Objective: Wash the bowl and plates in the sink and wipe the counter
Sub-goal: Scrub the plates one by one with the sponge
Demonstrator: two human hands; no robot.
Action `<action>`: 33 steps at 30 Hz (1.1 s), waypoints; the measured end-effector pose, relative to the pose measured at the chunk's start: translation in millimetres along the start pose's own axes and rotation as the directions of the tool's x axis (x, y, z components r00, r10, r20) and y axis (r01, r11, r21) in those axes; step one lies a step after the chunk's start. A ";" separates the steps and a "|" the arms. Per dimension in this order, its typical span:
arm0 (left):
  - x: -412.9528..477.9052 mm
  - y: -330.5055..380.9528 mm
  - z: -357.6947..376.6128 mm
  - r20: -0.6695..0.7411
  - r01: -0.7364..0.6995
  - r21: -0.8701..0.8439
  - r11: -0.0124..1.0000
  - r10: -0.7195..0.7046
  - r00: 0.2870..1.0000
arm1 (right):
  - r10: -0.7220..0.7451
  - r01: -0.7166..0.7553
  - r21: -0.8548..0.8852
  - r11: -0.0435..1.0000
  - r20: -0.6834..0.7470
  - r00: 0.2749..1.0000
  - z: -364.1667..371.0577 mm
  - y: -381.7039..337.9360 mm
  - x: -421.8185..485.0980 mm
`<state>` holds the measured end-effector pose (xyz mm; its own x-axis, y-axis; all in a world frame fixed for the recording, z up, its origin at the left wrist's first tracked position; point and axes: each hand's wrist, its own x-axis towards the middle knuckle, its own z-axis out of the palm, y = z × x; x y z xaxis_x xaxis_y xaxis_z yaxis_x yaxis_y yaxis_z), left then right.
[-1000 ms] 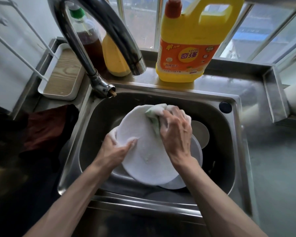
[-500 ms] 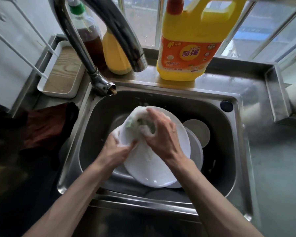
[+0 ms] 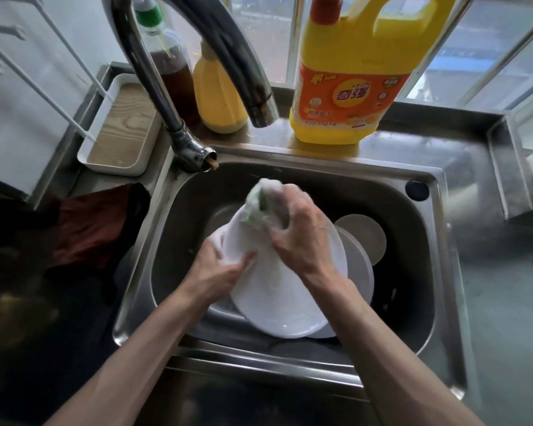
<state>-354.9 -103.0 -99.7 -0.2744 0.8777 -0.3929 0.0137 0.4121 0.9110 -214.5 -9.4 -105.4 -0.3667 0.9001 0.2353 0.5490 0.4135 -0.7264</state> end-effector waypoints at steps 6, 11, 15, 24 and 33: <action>-1.9 -1.2 -11.2 0.020 -0.017 0.054 0.998 0.016 1.000 | 0.023 -0.021 -0.036 0.999 0.058 0.998 2.7 4.9 3.6; -6.2 -4.4 -12.5 -0.130 -0.009 0.063 0.998 0.017 0.991 | 0.330 -0.341 -0.143 0.929 -0.096 0.939 -9.9 34.6 -1.4; -12.9 -2.7 -6.1 -0.212 0.026 -0.039 0.999 -0.034 0.977 | 0.397 -0.402 -0.061 0.914 -0.073 0.915 -19.5 44.1 -2.5; 1.4 24.9 -19.5 0.268 0.338 -0.072 0.938 -0.308 0.913 | 0.118 -0.113 -0.061 0.992 0.097 0.988 -33.8 35.6 16.1; 8.5 17.1 -12.3 0.245 0.218 -0.135 0.967 -0.180 0.953 | -0.096 0.099 -0.259 0.961 0.023 0.995 0.0 -0.4 1.7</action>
<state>-368.8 -91.5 -85.8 -0.0278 0.8219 -0.5690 -0.1766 0.5563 0.8120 -215.4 -8.0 -104.7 -0.4347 0.8529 0.2892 0.6857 0.5216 -0.5077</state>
